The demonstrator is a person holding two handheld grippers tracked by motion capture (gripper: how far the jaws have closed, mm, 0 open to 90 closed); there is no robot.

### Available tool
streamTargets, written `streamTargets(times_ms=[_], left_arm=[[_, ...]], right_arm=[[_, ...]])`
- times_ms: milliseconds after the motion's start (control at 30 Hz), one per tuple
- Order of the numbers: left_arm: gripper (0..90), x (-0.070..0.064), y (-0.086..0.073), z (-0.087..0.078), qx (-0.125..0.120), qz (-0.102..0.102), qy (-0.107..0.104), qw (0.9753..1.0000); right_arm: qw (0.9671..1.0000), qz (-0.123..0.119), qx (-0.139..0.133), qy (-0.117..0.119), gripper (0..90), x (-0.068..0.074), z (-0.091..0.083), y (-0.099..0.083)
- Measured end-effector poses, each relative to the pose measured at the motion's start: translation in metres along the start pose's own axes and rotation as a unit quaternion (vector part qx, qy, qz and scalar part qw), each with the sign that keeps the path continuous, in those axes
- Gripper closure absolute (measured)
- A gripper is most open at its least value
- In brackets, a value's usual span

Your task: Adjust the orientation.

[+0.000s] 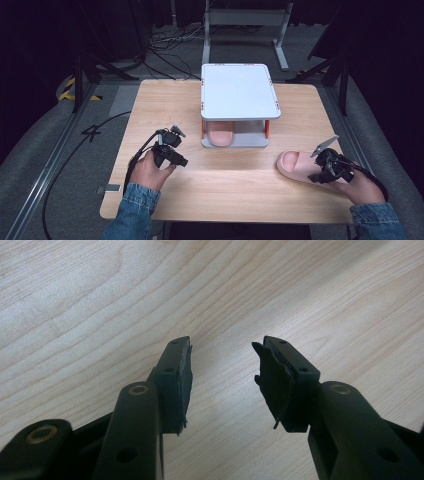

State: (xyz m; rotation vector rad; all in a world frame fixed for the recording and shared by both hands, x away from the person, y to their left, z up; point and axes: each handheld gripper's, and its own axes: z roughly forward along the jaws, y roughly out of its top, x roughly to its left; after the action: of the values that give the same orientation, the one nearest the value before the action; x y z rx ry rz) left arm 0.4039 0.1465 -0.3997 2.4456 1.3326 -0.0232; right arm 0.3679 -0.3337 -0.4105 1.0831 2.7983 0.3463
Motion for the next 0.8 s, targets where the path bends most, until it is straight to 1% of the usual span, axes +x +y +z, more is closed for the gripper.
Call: streamTargets(times_ms=[67,167,267,333,400,467,533,567,600,700,800], left_arm=[[56.2,0.001,0.000,0.000,0.000,0.001,-0.001,1.0000],[56.2,0.000,0.000,0.000,0.001,-0.002,-0.003,1.0000],[56.3,0.000,0.000,-0.001,0.001,-0.003,-0.004,1.0000],[56.4,0.001,0.000,-0.002,-0.002,-0.001,0.002,1.0000],[56.4,0.002,0.000,-0.002,-0.002,-0.005,-0.004,1.0000],[56.4,0.003,-0.001,-0.003,-0.005,-0.007,-0.004,1.0000],[56.4,0.003,-0.001,-0.004,-0.005,-0.009,-0.004,0.9999],[56.5,0.003,-0.001,-0.004,-0.005,-0.009,-0.004,0.9999],[56.5,0.004,-0.001,-0.004,-0.006,-0.009,-0.004,0.9999],[56.5,0.004,-0.001,-0.004,-0.007,-0.010,-0.004,0.9999],[56.6,0.005,-0.001,-0.004,-0.006,-0.009,-0.004,0.9999]], right_arm=[[1.0000,0.001,-0.003,0.001,69.3,0.003,-0.001,0.003],[0.9999,0.013,-0.006,0.000,74.1,0.007,-0.004,0.008],[0.9995,0.025,-0.017,0.001,76.1,0.011,-0.008,0.014],[0.9993,0.028,-0.025,-0.006,77.3,0.015,-0.012,0.019],[0.9988,0.031,-0.037,-0.006,78.3,0.021,-0.017,0.026],[0.9985,0.031,-0.046,-0.003,78.8,0.026,-0.020,0.033],[0.9982,0.024,-0.054,-0.002,79.0,0.032,-0.022,0.043],[0.9981,0.020,-0.058,-0.001,79.0,0.036,-0.022,0.051],[0.9981,0.020,-0.058,-0.001,79.0,0.036,-0.022,0.051],[0.9981,0.015,-0.059,0.000,79.0,0.044,-0.020,0.068],[0.9981,0.014,-0.060,0.000,78.8,0.050,-0.017,0.084]])
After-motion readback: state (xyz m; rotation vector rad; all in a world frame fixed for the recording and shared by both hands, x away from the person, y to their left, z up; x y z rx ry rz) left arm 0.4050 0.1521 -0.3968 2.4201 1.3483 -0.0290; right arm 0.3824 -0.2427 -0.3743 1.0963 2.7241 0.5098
